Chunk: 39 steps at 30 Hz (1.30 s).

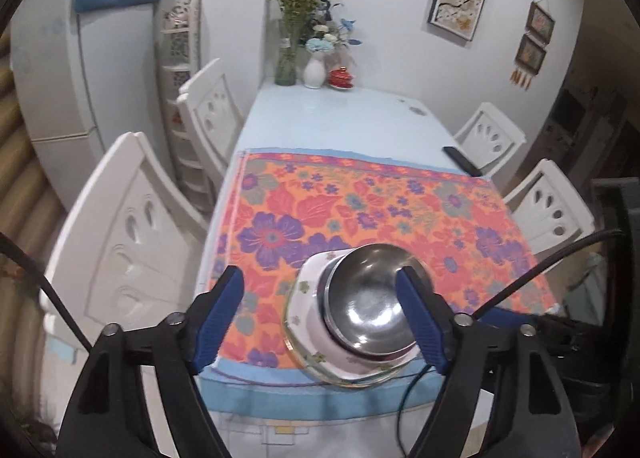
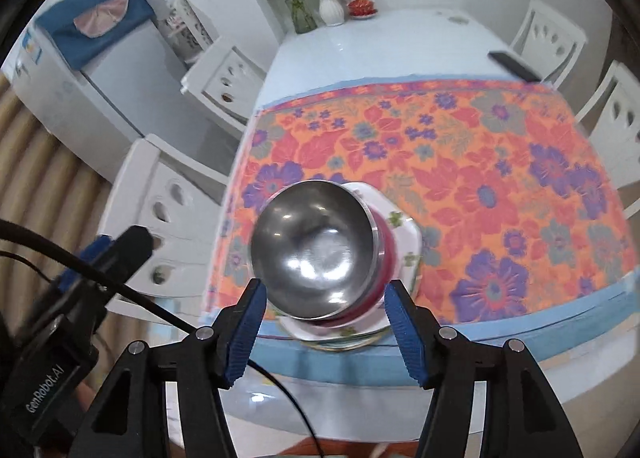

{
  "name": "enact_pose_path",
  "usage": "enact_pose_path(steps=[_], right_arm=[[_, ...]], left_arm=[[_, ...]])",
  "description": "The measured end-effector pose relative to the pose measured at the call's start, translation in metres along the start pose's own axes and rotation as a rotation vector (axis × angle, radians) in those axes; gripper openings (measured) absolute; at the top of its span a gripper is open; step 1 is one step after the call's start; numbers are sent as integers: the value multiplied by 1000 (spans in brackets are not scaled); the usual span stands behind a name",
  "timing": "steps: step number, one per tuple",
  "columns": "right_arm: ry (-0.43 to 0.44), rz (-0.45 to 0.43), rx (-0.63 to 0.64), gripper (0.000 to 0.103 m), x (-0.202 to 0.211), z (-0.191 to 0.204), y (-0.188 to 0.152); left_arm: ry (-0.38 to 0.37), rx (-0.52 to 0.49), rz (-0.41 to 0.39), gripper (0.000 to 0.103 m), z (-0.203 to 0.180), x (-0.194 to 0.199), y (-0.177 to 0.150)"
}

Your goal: Organize plates and bowls

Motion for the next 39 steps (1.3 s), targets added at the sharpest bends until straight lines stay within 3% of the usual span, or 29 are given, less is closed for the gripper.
enact_pose_path(steps=[5, 13, 24, 30, 39], right_arm=[[-86, -43, 46, 59, 3, -4, 4], [-108, -13, 47, 59, -5, -8, -2], [-142, 33, 28, 59, -18, -19, -11], [-155, 42, 29, 59, -20, -20, -13], [-146, 44, 23, 59, -22, -17, -13]], left_arm=[[-22, 56, 61, 83, 2, -12, -12], [-59, 98, 115, 83, 0, -23, -29], [119, 61, 131, 86, 20, -28, -29], [93, 93, 138, 86, 22, -30, -32], [66, 27, 139, 86, 8, -30, -32]])
Point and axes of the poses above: each gripper's, at about its wrist camera, not at the fingertips, and x roughly against the way its jaws point, z to its left, y to its top, the point moved 10 cm from there along -x, roughly the way its jaws point, and after that the axes turned 9 degrees about -x, right-handed, at the moved point
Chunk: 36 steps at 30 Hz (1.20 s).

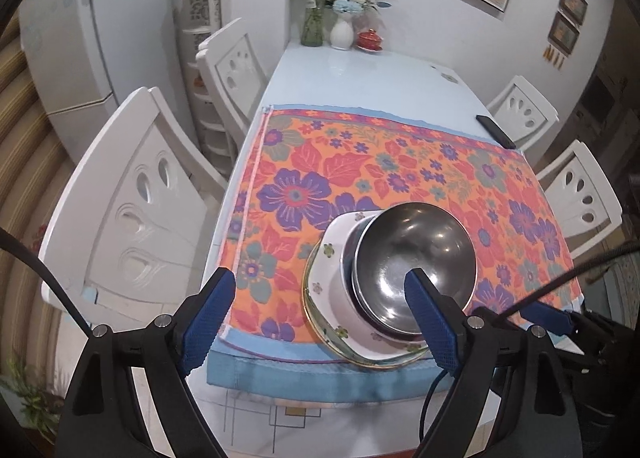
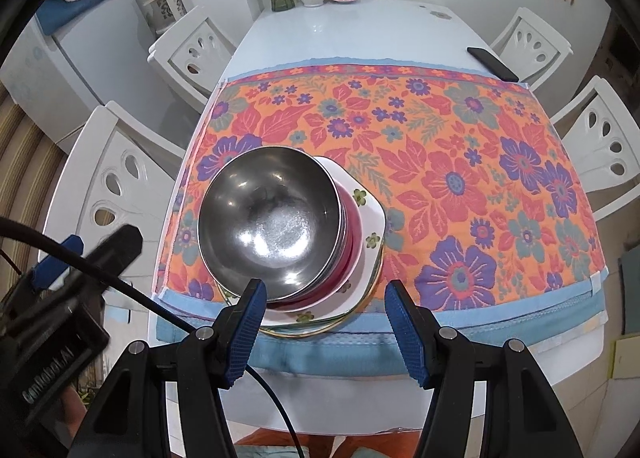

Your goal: Organize plates and bowls

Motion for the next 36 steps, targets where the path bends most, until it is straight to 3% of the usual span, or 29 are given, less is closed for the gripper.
enact_pose_path(steps=[24, 36], right_arm=[[-26, -11, 5, 59, 1, 0, 3], [-17, 4, 9, 59, -2, 7, 4]], left_arm=[[-48, -16, 8, 86, -9, -2, 3], [8, -38, -1, 86, -1, -3, 8]])
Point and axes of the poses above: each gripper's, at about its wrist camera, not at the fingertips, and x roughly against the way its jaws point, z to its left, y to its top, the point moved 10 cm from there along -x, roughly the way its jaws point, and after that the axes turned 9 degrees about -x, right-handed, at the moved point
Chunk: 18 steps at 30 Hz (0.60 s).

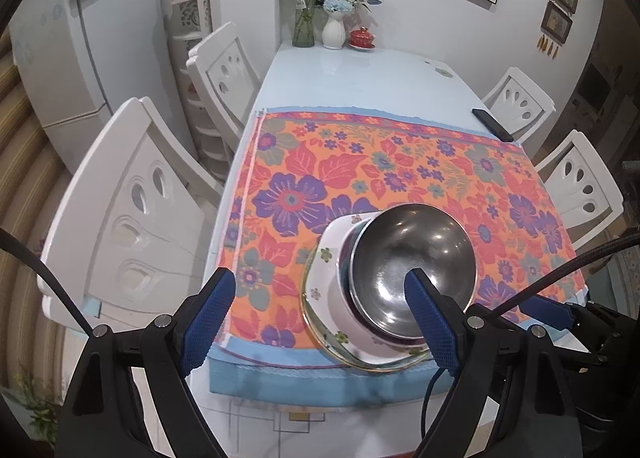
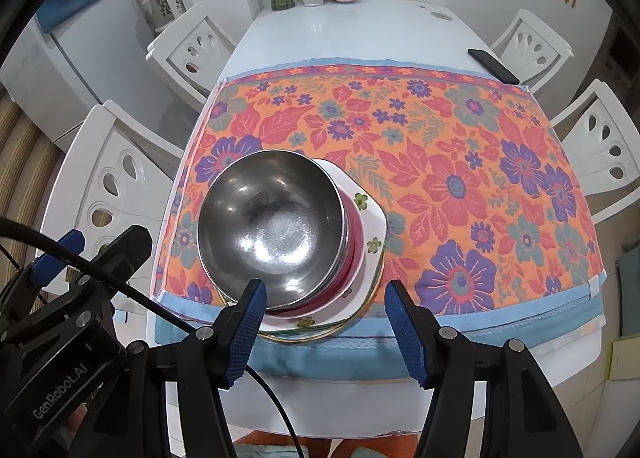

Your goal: Organize plates and bowls

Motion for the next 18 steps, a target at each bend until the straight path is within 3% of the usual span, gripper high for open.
enact_pose_path(steps=[6, 18], right_arm=[[3, 3, 8, 59, -2, 3, 0], [-7, -3, 12, 59, -2, -1, 3]], left_arm=[[34, -9, -7, 86, 3, 0, 2], [175, -32, -50, 86, 16, 6, 12]])
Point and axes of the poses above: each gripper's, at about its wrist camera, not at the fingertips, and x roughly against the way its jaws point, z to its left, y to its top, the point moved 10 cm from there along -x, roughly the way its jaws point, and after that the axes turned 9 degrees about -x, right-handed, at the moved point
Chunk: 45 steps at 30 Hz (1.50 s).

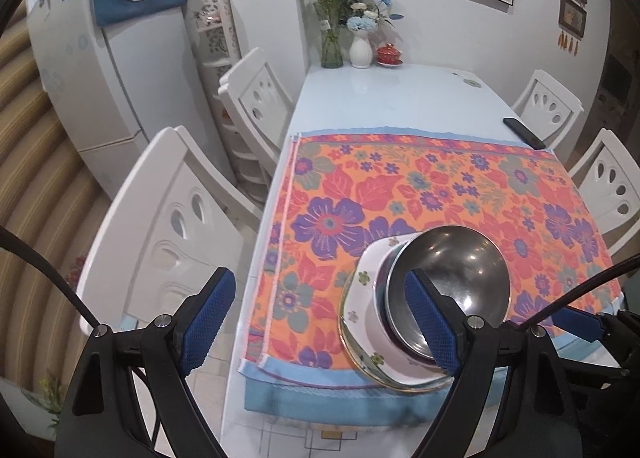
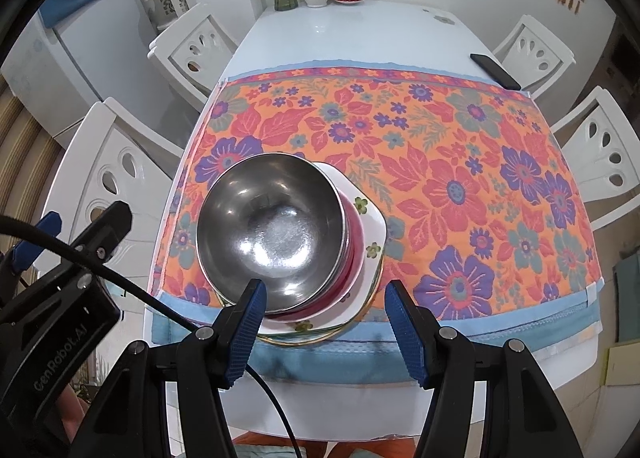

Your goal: Organize plates and bowls

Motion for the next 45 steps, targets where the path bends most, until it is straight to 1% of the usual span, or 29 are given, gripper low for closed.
enact_pose_path(steps=[4, 8, 12, 18, 25, 32, 37, 45], right_arm=[[0, -2, -3, 59, 2, -4, 2], [5, 2, 2, 59, 2, -6, 2], [4, -1, 5, 59, 3, -7, 2], [13, -3, 27, 59, 5, -13, 6], [23, 2, 45, 59, 10, -28, 13], [30, 4, 77, 59, 16, -46, 20], [34, 7, 79, 59, 20, -64, 25], [36, 12, 74, 59, 23, -88, 32]], left_arm=[[24, 9, 3, 86, 3, 0, 1], [12, 21, 12, 86, 3, 0, 1], [20, 9, 6, 86, -3, 3, 3], [10, 26, 12, 86, -10, 6, 6], [38, 35, -3, 86, -22, 13, 13], [56, 55, -5, 86, -39, 20, 20], [108, 26, -15, 86, -56, 26, 25], [110, 5, -15, 86, -82, 31, 34]])
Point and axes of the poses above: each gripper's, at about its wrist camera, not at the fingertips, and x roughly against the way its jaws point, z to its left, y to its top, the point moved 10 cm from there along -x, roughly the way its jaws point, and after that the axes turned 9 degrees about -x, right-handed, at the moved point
